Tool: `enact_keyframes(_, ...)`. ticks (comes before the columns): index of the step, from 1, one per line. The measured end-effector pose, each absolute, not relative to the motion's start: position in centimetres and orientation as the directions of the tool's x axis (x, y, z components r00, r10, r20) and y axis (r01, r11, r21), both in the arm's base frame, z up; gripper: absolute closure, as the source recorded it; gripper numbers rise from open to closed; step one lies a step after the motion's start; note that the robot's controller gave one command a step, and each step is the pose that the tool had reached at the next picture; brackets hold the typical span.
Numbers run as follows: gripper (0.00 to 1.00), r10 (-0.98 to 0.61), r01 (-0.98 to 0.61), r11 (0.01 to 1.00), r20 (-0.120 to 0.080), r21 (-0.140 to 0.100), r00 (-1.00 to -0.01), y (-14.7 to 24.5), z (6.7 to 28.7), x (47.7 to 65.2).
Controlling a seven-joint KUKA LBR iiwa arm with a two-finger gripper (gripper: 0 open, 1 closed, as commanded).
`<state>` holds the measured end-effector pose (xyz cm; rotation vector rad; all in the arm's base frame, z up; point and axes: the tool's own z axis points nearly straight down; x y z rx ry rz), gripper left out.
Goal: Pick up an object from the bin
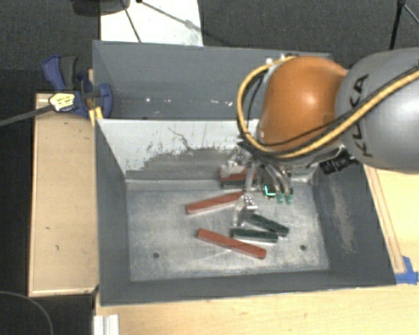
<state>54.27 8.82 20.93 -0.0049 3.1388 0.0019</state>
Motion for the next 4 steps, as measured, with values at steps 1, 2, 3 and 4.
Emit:
enact_keyframes(1, 0.0, 0.027, 0.027, 1.0, -0.01, 0.003, -1.0, 8.7, 16.3, 54.3)
enact_keyframes(2, 1.0, -0.063, -0.063, 0.998, -0.028, 0.003, -0.998, 8.8, 8.1, 55.2)
enact_keyframes(3, 1.0, -0.063, -0.063, 0.998, -0.028, 0.003, -0.998, 8.8, 8.1, 55.2)
enact_keyframes(4, 1.0, -0.131, -0.131, 0.991, -0.026, 0.0, -0.991, 8.8, 8.0, 55.7)
